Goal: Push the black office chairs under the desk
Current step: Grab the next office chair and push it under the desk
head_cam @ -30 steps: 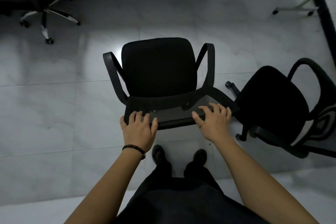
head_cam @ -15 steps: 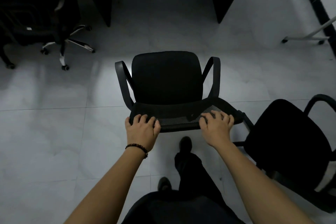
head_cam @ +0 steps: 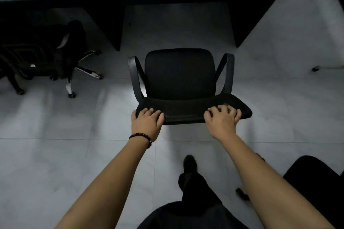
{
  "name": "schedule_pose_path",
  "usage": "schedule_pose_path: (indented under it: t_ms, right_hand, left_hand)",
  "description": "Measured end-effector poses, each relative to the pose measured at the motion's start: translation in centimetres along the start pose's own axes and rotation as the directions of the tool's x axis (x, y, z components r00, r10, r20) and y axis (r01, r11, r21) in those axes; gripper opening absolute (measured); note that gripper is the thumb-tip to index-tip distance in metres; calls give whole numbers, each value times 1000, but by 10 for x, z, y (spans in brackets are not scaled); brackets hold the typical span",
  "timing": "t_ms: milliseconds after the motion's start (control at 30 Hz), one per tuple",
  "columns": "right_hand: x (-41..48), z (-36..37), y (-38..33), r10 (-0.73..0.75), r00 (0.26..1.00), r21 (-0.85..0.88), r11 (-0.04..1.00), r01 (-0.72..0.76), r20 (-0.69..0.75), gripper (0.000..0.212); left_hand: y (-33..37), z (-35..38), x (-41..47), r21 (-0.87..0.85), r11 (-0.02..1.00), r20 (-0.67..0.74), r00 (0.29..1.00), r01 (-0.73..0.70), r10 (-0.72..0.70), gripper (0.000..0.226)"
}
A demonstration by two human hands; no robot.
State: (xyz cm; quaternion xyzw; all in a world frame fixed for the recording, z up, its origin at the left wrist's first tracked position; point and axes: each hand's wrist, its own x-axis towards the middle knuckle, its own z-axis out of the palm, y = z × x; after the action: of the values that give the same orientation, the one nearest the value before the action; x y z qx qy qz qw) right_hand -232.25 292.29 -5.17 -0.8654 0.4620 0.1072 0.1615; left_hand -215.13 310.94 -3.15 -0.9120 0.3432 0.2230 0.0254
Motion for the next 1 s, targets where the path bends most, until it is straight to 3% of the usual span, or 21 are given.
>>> schedule_pose_path:
  t_ms: [367,1000]
  right_hand:
    - [149,-39,-76,-14,1000,-17,1000,15,26,46]
    - [298,-56,-323,111,986,-2,994,-111,122,44]
  left_hand:
    - [-26,-67,148,-30,998,22,999,50,-49,53]
    - [-215,-192,356,56,995,59,995,-80,77,53]
